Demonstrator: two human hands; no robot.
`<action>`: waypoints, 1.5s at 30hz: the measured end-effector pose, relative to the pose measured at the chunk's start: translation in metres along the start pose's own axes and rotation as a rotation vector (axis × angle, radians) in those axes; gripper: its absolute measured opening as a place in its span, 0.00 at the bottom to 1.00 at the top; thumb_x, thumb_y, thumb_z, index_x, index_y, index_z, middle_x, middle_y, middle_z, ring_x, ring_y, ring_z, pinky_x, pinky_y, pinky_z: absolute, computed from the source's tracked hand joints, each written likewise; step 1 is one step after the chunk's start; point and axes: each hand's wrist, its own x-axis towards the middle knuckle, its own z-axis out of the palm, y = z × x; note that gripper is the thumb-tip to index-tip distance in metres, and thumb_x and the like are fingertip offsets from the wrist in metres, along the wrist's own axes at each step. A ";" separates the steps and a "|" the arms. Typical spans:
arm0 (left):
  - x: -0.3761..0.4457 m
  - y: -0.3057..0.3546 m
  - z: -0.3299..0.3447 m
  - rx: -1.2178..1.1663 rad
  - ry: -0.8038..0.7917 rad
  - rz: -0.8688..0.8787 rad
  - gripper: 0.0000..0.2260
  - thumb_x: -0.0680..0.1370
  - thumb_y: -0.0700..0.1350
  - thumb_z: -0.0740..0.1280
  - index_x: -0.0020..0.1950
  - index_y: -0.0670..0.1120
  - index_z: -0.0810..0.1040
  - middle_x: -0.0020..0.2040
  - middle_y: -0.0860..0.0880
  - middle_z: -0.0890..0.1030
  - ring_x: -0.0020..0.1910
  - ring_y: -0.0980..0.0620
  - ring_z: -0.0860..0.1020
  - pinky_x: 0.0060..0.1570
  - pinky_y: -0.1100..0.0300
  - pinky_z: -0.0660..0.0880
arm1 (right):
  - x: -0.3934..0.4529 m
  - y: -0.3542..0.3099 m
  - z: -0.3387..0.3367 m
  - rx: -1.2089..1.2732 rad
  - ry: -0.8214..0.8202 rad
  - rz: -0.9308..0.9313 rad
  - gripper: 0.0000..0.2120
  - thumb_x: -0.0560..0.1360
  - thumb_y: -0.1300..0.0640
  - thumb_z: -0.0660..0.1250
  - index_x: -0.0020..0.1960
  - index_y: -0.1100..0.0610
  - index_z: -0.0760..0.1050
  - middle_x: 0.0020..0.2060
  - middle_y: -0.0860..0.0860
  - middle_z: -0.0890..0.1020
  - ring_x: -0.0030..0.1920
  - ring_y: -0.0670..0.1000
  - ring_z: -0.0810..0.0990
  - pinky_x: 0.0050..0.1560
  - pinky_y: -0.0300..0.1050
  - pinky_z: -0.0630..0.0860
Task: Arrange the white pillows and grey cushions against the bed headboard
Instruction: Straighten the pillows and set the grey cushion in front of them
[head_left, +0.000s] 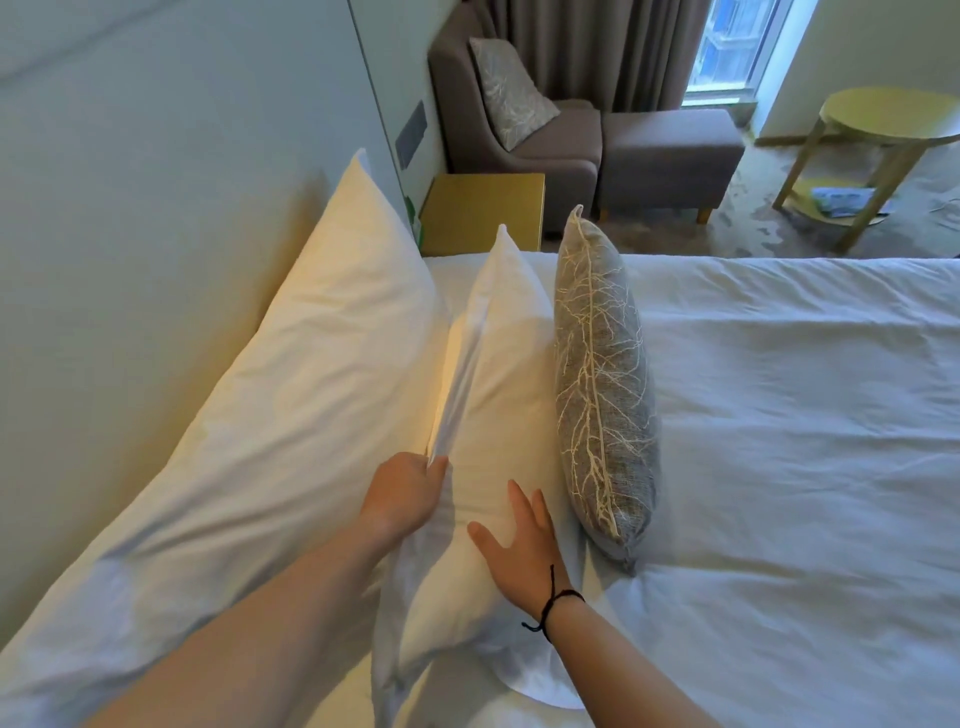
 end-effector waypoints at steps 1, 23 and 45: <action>-0.003 0.001 -0.005 -0.018 0.022 0.026 0.25 0.81 0.54 0.59 0.25 0.45 0.67 0.24 0.50 0.71 0.26 0.52 0.71 0.27 0.59 0.62 | 0.001 -0.003 0.000 0.027 0.005 0.014 0.43 0.70 0.30 0.64 0.78 0.40 0.48 0.79 0.47 0.43 0.79 0.49 0.45 0.76 0.53 0.54; -0.110 -0.060 -0.001 -0.442 -0.041 -0.058 0.17 0.78 0.51 0.69 0.31 0.48 0.73 0.27 0.55 0.75 0.27 0.62 0.69 0.30 0.62 0.65 | 0.020 -0.110 0.008 -0.750 -0.361 -0.318 0.31 0.79 0.59 0.54 0.77 0.38 0.50 0.79 0.44 0.48 0.77 0.59 0.50 0.70 0.62 0.64; -0.099 -0.061 0.010 -0.734 -0.053 -0.268 0.17 0.79 0.53 0.66 0.33 0.47 0.73 0.24 0.54 0.72 0.25 0.59 0.69 0.27 0.66 0.66 | 0.240 -0.209 -0.058 -1.597 -0.476 -0.405 0.20 0.78 0.52 0.63 0.69 0.45 0.69 0.67 0.55 0.70 0.62 0.59 0.74 0.58 0.54 0.75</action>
